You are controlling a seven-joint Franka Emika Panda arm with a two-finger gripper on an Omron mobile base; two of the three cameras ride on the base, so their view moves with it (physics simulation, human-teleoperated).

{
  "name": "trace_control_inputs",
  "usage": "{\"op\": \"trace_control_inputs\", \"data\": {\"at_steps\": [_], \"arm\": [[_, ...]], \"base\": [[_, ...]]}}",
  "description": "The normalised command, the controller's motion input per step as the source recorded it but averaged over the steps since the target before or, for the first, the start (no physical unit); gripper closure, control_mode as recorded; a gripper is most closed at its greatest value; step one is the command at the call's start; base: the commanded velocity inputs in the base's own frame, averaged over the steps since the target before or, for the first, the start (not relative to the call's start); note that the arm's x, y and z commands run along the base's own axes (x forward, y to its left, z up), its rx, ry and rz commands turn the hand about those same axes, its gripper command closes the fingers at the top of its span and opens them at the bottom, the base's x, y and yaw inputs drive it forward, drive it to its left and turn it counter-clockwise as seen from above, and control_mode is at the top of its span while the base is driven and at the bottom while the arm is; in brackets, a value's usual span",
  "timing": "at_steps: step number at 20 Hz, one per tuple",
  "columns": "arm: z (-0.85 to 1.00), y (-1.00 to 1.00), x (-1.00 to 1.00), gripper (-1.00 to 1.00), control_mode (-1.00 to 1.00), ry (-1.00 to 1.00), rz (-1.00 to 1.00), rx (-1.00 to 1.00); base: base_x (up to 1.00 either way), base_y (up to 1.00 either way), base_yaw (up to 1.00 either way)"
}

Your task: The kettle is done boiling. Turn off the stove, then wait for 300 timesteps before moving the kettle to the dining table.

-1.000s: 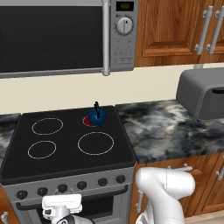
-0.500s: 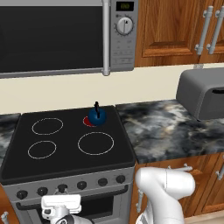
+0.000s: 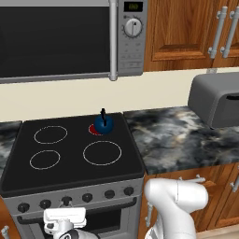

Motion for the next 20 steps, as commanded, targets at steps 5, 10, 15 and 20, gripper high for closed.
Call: {"op": "trace_control_inputs", "data": {"at_steps": [5,10,15,20], "arm": [[0.00,0.00,0.00,1.00,-1.00,0.00,0.00,0.00],[-0.05,-0.02,-0.04,1.00,-1.00,0.00,0.00,0.09],[-0.18,0.00,-0.02,1.00,-1.00,0.00,0.00,0.14],[-0.15,0.00,-0.03,1.00,-1.00,0.00,0.00,0.13]], "base": [[0.00,0.00,0.00],[0.00,0.00,0.00],[0.00,0.00,0.00],[0.00,0.00,0.00]]}}
